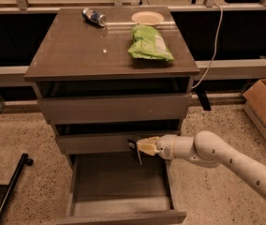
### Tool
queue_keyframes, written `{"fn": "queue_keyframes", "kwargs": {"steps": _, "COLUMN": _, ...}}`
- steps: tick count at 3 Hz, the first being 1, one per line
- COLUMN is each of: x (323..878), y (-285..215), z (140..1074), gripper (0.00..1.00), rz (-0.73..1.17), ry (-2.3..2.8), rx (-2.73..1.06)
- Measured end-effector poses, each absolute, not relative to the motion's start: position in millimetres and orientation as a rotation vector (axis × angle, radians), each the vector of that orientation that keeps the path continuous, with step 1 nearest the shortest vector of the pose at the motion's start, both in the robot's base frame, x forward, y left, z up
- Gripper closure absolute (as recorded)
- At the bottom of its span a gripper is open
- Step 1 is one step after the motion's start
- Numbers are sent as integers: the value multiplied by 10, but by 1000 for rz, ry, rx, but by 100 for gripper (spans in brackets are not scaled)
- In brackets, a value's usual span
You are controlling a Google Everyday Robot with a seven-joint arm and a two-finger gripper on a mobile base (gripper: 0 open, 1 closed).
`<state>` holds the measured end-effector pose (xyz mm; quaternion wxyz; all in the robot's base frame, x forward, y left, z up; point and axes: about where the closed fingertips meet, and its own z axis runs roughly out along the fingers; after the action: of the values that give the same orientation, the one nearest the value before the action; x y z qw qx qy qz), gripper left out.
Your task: Place rxbar chocolate into bottom drawer
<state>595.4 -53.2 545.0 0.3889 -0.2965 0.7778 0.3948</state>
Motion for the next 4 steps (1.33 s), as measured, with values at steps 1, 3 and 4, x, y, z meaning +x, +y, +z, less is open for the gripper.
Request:
{"fn": "queue_keyframes", "kwargs": {"steps": 1, "x": 5961, "y": -383, "z": 5139, "gripper": 100, "rz": 1048, "ry": 2022, "rx": -746}}
{"fn": "queue_keyframes", "kwargs": {"steps": 3, "x": 5923, "y": -257, "z": 4361, "gripper": 100, "rz": 1110, "ry": 2065, "rx": -657}}
{"fn": "queue_keyframes", "kwargs": {"steps": 4, "x": 5838, "y": -216, "z": 3840, "gripper": 100, "rz": 1184, "ry": 2104, "rx": -567}}
